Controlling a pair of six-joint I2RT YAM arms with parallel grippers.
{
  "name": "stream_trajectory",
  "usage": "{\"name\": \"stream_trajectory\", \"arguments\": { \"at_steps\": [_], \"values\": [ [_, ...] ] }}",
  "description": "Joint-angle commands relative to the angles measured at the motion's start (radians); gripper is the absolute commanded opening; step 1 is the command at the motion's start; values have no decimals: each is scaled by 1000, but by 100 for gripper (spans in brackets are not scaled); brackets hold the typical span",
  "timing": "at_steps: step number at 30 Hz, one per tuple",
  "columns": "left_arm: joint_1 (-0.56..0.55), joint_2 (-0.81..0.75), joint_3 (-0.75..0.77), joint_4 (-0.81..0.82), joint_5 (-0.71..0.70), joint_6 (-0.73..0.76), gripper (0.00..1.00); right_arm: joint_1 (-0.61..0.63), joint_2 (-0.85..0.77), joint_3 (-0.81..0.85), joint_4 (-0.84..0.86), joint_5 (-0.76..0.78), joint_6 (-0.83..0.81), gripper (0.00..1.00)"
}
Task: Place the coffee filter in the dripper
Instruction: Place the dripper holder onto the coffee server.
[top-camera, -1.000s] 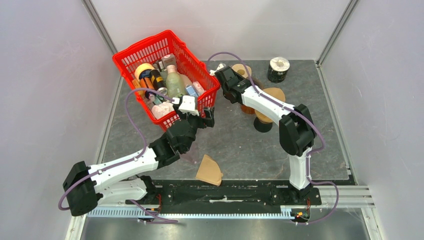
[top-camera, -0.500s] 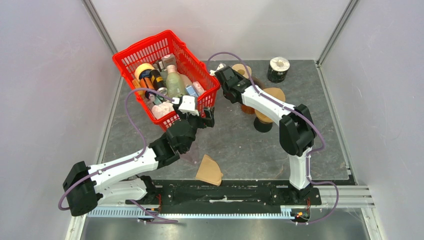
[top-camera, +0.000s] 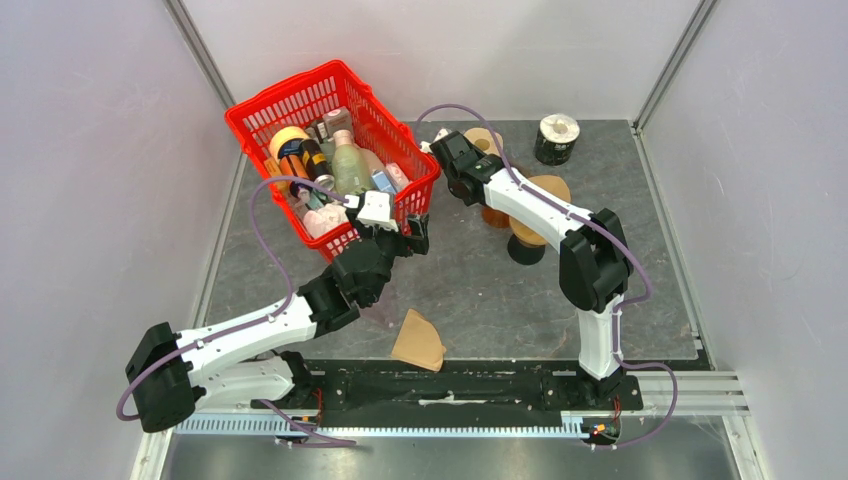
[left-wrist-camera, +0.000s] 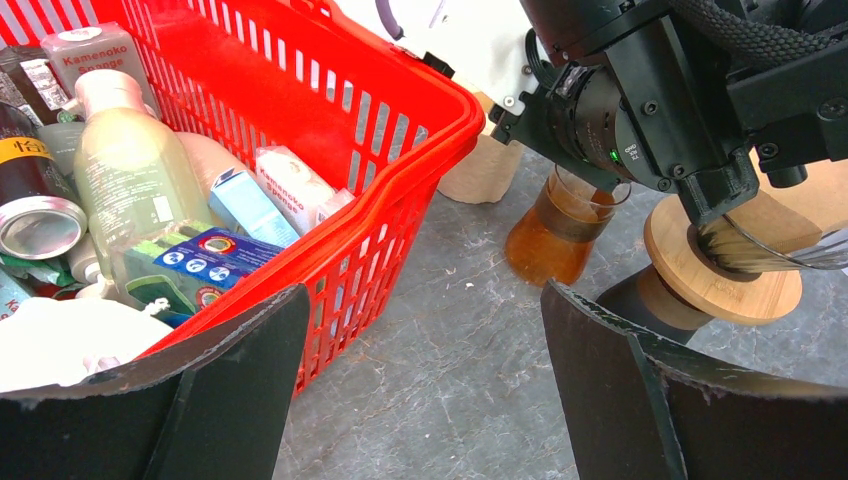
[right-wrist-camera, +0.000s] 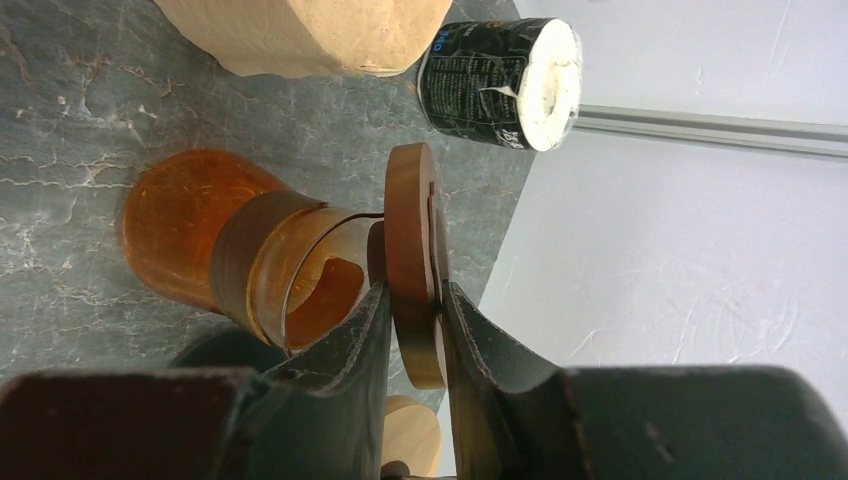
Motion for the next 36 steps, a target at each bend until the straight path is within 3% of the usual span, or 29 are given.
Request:
{"name": "stream_trajectory", "arguments": {
  "at_steps": [1,17,30,36],
  "values": [
    [18,-15,-2,21,-48,13,93,46,30,-5,-185,-113,-75,32],
    [18,-19,-1,14,-48,6,94,72,15,9,-243,-141,-46,45],
    [18,-23,-1,11,-44,1,94,81,-42,22,-264,-258,-10,57],
    [18,-22,1,9,-43,0,94,81,-50,22,-239,-205,12,63]
  ]
}}
